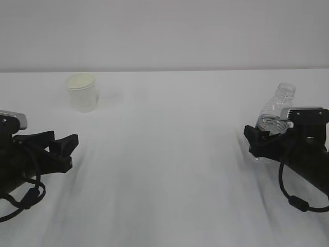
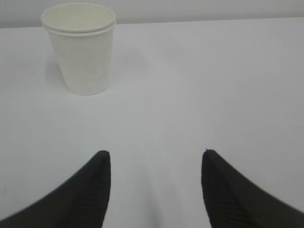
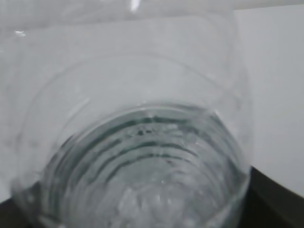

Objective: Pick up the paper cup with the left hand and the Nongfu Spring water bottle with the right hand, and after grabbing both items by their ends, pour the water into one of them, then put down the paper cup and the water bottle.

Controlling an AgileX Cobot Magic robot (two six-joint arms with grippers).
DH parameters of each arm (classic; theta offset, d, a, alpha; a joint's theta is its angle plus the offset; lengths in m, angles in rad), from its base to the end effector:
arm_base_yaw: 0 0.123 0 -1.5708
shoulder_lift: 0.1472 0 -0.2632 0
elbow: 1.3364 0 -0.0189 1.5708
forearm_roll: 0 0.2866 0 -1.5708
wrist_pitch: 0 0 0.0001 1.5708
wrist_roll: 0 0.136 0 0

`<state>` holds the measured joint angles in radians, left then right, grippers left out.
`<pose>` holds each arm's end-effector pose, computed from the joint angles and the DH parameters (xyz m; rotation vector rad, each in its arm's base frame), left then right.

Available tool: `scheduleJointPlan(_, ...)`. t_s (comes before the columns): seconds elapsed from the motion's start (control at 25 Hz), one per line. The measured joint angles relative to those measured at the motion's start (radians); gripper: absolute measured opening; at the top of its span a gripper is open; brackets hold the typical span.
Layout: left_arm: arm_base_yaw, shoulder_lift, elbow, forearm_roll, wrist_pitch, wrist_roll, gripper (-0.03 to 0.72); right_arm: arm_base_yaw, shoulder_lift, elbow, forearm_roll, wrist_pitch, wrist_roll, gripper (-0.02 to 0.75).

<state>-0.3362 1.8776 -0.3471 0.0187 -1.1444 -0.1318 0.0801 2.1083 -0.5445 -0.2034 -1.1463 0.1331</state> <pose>0.2829 -0.1013 0.0375 0.2111 1.8713 -0.3327 0.3352 0.0520 -0.0011 -0.1557 1.9053 0.2634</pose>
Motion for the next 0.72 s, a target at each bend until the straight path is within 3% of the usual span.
scheduleJointPlan(0.16,0.0,0.0,0.0,0.0,0.0,0.0,0.419,0.0,0.0,0.0,0.0,0.0,0.0,0.575)
scheduleJointPlan(0.44,0.0,0.0,0.0,0.0,0.0,0.0,0.414,0.0,0.0,-0.001,-0.011,0.0,0.0,0.485)
scheduleJointPlan(0.72,0.0,0.0,0.0,0.002,0.0,0.0,0.413,0.0,0.0,-0.001,-0.026,0.0,0.0,0.46)
